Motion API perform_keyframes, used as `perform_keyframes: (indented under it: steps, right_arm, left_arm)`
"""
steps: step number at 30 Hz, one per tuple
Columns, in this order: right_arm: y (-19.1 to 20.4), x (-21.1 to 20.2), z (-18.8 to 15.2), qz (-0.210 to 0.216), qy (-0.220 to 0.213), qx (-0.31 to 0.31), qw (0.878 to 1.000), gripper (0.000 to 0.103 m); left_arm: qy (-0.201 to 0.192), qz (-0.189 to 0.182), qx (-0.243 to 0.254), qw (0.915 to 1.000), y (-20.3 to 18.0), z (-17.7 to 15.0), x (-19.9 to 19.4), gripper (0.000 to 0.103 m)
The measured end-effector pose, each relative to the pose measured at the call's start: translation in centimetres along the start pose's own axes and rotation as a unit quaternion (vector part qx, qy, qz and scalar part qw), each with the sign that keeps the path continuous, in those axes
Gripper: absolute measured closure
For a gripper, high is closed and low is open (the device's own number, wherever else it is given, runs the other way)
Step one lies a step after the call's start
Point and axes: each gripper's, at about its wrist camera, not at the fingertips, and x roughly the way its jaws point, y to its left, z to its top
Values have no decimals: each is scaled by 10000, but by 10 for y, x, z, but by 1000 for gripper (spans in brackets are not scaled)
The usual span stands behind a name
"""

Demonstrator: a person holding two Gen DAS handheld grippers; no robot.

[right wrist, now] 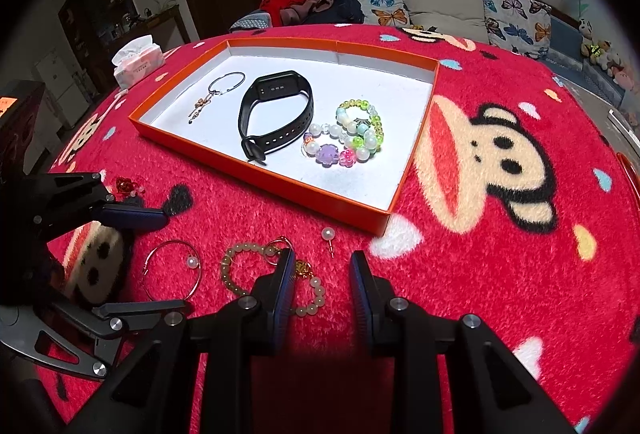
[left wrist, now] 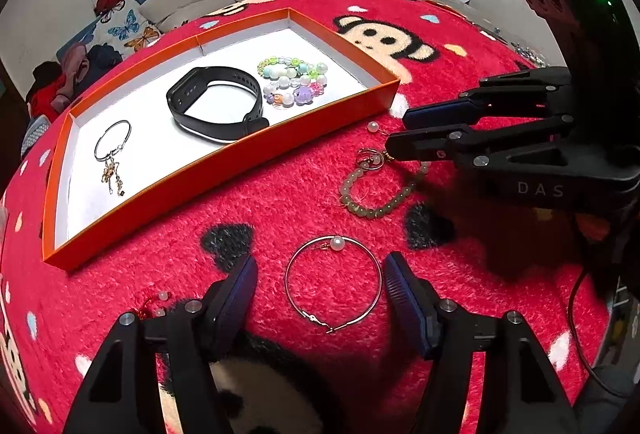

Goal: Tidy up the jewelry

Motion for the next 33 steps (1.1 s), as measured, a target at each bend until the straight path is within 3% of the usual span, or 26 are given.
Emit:
perform_keyframes:
  steps: [7, 19, 33]
  right_arm:
    - [-1, 2, -2, 8, 28, 16, 10000, 72]
    - [3, 5, 0, -23, 65, -55, 10000, 72]
    - [19, 7, 6, 268, 30, -270, 9993, 72]
  left_arm:
    - [-48, -23, 38, 10000, 1, 0, -2, 50]
    - [-100, -122, -52, 9999, 6, -1, -5, 51]
    - [-227, -210, -184, 9994, 10, 0, -17, 51]
